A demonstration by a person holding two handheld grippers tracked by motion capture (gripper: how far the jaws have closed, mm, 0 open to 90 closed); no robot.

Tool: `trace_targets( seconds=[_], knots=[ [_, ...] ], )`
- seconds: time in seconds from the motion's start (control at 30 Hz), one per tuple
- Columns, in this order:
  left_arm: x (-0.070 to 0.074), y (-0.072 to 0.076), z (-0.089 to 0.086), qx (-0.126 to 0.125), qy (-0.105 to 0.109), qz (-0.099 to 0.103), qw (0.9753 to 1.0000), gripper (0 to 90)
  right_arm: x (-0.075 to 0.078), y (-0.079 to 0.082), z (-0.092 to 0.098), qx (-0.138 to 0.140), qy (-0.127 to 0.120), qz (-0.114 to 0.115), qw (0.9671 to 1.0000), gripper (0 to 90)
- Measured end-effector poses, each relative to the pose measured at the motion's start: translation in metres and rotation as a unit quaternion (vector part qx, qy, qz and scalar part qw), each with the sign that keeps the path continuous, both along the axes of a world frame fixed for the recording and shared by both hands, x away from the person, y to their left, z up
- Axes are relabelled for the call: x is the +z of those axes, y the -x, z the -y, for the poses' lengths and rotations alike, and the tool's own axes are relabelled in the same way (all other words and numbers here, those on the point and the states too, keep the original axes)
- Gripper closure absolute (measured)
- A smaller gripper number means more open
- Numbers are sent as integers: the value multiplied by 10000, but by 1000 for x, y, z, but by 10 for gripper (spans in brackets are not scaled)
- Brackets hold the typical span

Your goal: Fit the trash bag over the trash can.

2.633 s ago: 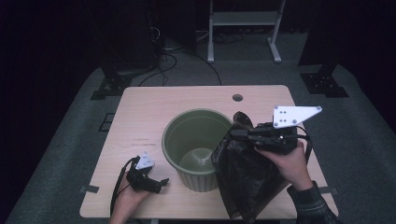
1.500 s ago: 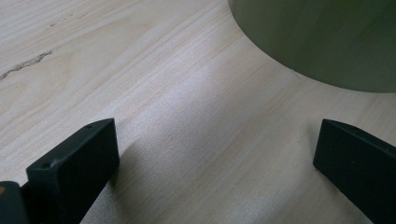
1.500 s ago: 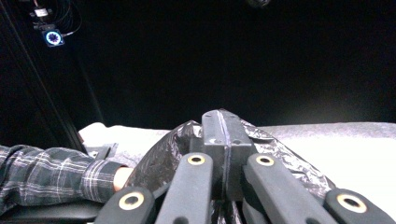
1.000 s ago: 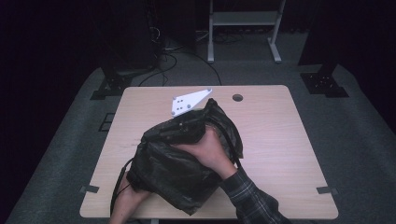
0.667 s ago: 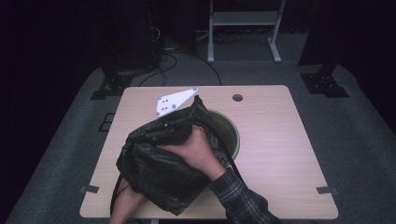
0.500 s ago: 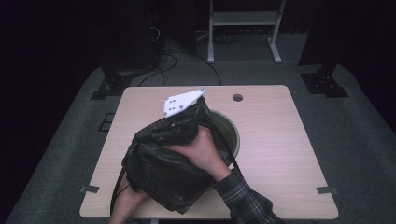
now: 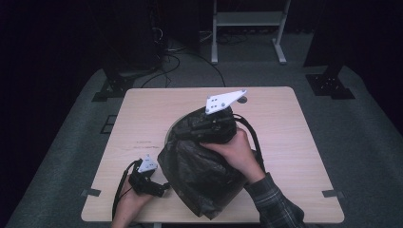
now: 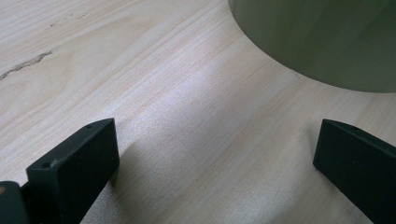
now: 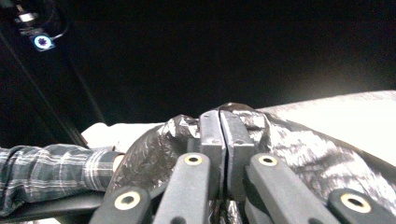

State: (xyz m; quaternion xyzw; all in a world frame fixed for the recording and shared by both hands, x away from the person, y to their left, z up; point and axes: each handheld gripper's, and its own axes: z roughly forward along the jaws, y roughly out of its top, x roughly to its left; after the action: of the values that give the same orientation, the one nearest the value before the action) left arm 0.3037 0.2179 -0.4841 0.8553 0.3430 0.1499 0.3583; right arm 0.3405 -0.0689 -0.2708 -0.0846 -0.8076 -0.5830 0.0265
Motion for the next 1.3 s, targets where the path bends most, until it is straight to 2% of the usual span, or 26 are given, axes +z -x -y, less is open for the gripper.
trace_targets(
  seconds=[0.1, 0.2, 0.37, 0.47, 0.6, 0.67, 0.73, 0.87, 0.93, 1.07, 1.23, 1.27, 1.3],
  knots=[
    [0, 0, 0, 0, 2, -2, 10000, 0, 1, -2, 8, -70, 51, -33, 10000, 839],
    [0, 0, 0, -4, -4, -2, 10000, 0, 1, -2, 16, -258, 306, 75, 9992, 838],
    [0, 0, 0, -3, 0, -7, 10000, 0, -4, -6, 37, -584, 617, 60, 9964, 852],
    [0, 0, 0, -3, 0, -7, 10000, 0, -7, -7, 50, -706, 644, 60, 9954, 860],
    [0, 0, 0, -2, 1, -7, 10000, 0, -8, -11, 67, -851, 498, 38, 9951, 800],
    [0, 0, 0, -3, 0, -7, 10000, 0, -7, -15, 75, -1004, 447, 50, 9939, 773],
    [0, 0, 0, -3, 0, -6, 10000, 0, -6, -23, 83, -1181, 452, 55, 9920, 715],
    [0, 0, 0, -4, -1, -8, 10000, 0, -4, -46, 98, -1597, 507, 42, 9859, 653],
    [0, 0, 0, -3, 1, -7, 10000, 0, -5, -57, 102, -1706, 553, 3, 9838, 639],
    [0, 0, 0, -4, 0, -8, 10000, 0, -7, -78, 106, -1881, 561, -103, 9805, 542],
    [0, 0, 0, -3, 0, -7, 10000, 0, -18, -102, 105, -1981, 546, -306, 9782, 485],
    [0, 0, 0, -4, -1, -7, 10000, 0, -21, -106, 104, -1958, 514, -378, 9786, 485],
    [0, 0, 0, -5, -9, -14, 10000, 0, -23, -109, 103, -1892, 468, -418, 9799, 523]
  ],
)
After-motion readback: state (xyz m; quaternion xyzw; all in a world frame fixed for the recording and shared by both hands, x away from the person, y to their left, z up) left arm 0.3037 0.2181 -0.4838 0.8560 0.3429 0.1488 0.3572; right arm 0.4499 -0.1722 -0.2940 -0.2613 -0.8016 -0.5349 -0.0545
